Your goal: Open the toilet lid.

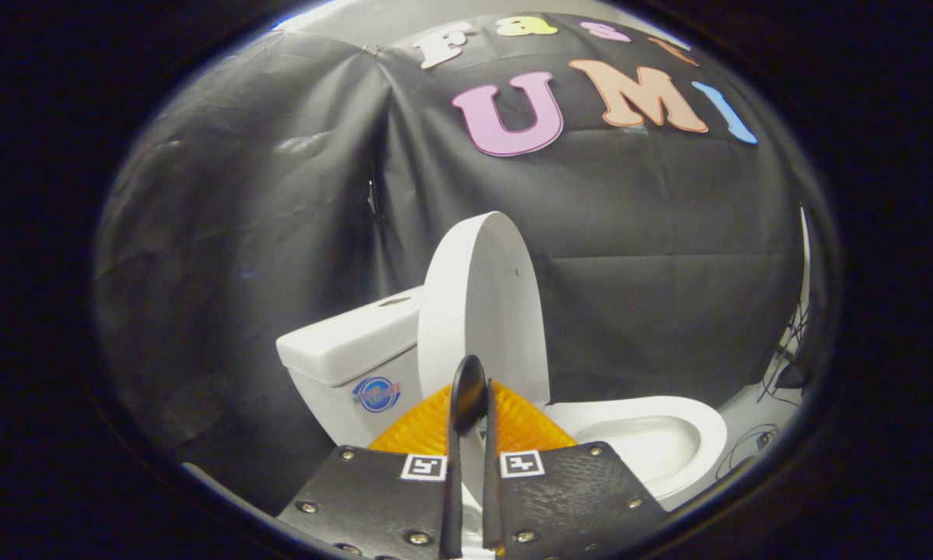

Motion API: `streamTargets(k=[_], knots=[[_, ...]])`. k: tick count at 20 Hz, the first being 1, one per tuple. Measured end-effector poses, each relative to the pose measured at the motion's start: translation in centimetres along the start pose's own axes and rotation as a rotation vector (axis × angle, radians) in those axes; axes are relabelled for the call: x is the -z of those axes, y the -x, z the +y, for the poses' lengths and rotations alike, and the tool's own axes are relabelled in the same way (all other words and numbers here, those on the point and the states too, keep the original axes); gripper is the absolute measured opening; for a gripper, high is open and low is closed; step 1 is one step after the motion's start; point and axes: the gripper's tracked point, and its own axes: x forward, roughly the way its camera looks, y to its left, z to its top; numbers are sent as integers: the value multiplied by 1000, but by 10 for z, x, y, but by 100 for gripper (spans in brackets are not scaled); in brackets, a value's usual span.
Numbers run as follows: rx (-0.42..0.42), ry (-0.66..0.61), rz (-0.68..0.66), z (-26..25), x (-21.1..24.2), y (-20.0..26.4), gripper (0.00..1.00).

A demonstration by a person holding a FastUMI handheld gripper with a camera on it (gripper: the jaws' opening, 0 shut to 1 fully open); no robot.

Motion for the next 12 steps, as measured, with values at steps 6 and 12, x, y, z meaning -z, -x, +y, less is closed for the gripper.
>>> streamTargets(k=[6, 12], knots=[[-23, 21, -3, 20, 4, -8, 11], [-32, 85, -21, 43, 8, -16, 11]])
